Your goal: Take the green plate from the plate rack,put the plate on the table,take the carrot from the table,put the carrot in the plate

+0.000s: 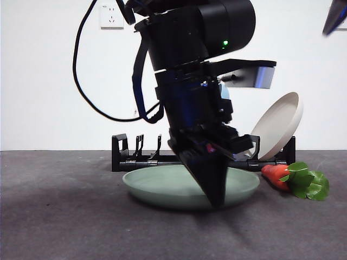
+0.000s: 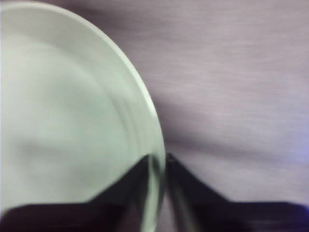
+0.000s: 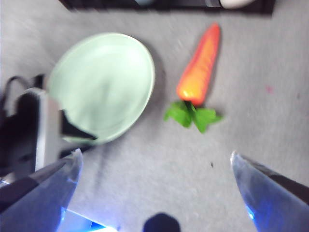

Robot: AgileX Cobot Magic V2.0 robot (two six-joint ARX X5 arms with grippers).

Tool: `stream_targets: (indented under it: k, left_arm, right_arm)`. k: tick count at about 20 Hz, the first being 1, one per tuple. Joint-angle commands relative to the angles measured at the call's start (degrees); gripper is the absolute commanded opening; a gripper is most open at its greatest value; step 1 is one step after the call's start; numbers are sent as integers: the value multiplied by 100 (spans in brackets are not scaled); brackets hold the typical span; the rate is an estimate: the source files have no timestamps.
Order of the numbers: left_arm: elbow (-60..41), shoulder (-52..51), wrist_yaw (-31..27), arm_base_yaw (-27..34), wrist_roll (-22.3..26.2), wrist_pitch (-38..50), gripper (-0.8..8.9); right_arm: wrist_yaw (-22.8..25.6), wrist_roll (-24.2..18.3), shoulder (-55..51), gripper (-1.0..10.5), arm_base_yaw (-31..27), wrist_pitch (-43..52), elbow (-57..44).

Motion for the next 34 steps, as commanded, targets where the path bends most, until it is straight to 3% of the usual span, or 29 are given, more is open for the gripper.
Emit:
stream_targets:
  k: [1, 6, 9, 18, 24, 26, 29, 34]
  left_arm:
    - [-61, 103, 52, -24, -197, -46, 324]
    - [-59, -125, 55, -24, -389, -227, 323]
    - [-59, -876, 52, -24, -688, -402, 323]
    - [-59, -4203, 46, -24, -1926, -407, 321]
    - [-59, -5257, 57, -26, -2304, -474, 319]
    - [-59, -5368, 66, -26, -2463, -573, 319]
    - [-59, -5412, 68, -26, -2549, -625, 319]
    - [-59, -5412, 66, -26, -2549, -656, 319]
  right_arm:
    - [17, 15, 315, 629, 11, 111, 13]
    - [37, 76, 894, 628, 11, 791, 13]
    - [61, 258, 1403, 627, 22, 1294, 13]
    - [1196, 319, 3104, 626, 575, 2551, 13]
    - [1867, 321, 3895, 616, 999, 3178, 13]
    - [1873, 350, 4079, 515, 1008, 3228, 13]
    - [1967, 424, 4266, 458, 1008, 3233, 13]
    - [1921, 468, 4332, 141, 1012, 3294, 13]
